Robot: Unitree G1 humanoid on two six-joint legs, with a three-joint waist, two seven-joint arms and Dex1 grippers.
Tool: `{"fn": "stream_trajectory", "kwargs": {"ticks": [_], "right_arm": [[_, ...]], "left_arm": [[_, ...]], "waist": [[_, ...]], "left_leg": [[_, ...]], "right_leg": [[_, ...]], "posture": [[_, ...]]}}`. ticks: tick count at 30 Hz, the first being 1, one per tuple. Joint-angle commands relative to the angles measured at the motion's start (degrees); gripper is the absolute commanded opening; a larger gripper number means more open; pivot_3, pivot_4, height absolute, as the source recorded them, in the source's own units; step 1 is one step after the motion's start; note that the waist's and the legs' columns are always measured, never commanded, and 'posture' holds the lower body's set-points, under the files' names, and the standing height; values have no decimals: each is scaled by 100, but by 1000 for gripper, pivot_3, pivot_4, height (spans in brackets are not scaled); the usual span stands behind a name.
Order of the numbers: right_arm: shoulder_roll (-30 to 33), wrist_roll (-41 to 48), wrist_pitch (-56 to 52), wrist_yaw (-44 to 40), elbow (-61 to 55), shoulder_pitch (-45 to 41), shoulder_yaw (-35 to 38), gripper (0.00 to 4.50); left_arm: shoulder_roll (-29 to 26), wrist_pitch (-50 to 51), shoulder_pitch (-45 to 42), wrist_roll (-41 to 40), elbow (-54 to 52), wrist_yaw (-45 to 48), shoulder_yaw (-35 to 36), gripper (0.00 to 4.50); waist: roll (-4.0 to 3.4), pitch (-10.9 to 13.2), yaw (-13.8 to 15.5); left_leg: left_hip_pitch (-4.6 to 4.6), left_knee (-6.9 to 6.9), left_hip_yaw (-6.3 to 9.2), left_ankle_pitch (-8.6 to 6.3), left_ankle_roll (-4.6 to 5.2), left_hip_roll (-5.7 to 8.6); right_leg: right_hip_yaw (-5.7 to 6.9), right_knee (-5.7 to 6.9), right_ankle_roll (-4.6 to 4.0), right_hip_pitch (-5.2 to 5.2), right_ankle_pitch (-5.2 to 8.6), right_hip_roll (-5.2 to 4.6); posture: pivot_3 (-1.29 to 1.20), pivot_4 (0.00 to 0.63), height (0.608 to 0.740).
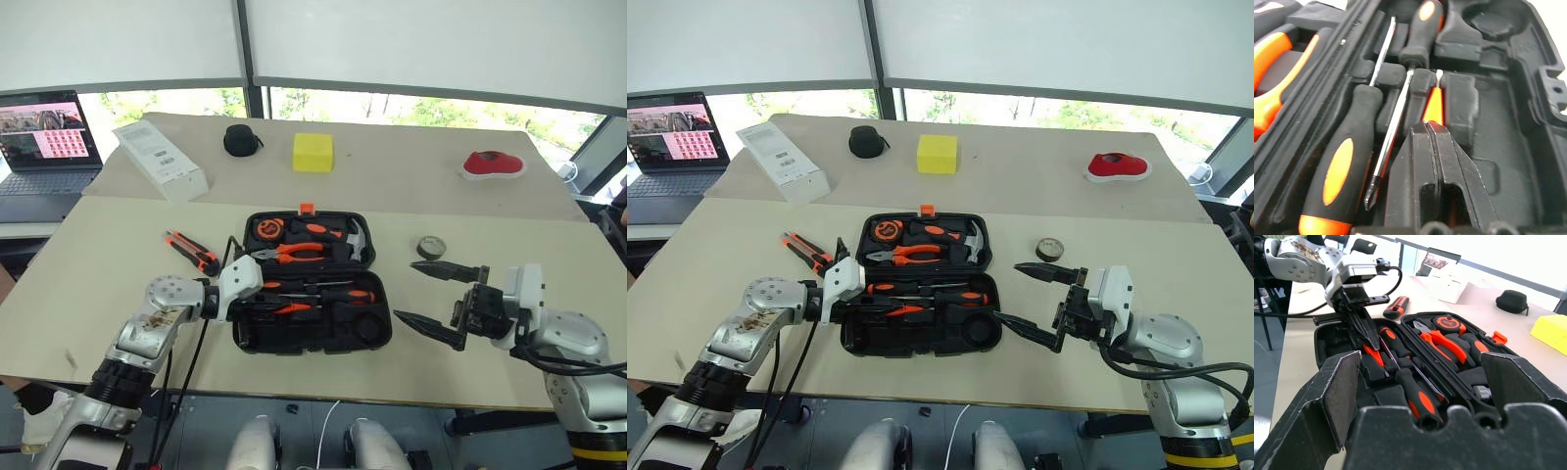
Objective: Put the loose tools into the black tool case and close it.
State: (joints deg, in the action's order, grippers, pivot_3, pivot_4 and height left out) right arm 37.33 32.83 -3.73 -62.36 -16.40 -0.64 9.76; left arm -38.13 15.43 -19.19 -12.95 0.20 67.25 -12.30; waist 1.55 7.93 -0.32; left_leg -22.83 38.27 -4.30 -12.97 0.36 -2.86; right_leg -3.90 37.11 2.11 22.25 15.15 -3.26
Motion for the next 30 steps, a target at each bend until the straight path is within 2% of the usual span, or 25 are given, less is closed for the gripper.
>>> {"fn": "stream_trajectory", "kwargs": {"ticks": [1,7,16,20,30], "right_arm": [[-10,100,3,-16,-40,-20,81,4500],[-45,76,32,-19,15,-57,38,4500],[-32,117,18,-86,43,-5,65,4500],[-49,111,6,-124,70,-29,32,4500],[-25,133,-38,-119,-3,22,81,4500]], "left_arm": [[-301,450,271,464,161,179,-557,32],[-103,669,158,430,322,-234,-451,32],[-15,-509,950,-478,-92,-94,836,32],[41,-676,944,-489,-169,-176,851,32],[164,-551,398,-1,299,-263,290,32]], "waist": [[-10,-10,-16],[-34,-32,-13],[-38,-34,-109],[-32,-29,-103],[-15,-19,90]], "left_leg": [[0,-1,0,0,0,0],[7,-2,-1,0,0,2],[11,-16,0,0,1,-9],[11,-29,0,1,1,-7],[0,-28,-9,1,1,8]], "right_leg": [[0,0,0,0,0,0],[-2,-1,2,-6,2,-1],[-10,-1,-12,5,7,2],[-9,-1,-14,8,9,5],[-6,-19,2,4,7,-12]], "posture": [[0,150,740],[0,150,740],[0,150,740],[0,150,740],[0,150,740]]}}
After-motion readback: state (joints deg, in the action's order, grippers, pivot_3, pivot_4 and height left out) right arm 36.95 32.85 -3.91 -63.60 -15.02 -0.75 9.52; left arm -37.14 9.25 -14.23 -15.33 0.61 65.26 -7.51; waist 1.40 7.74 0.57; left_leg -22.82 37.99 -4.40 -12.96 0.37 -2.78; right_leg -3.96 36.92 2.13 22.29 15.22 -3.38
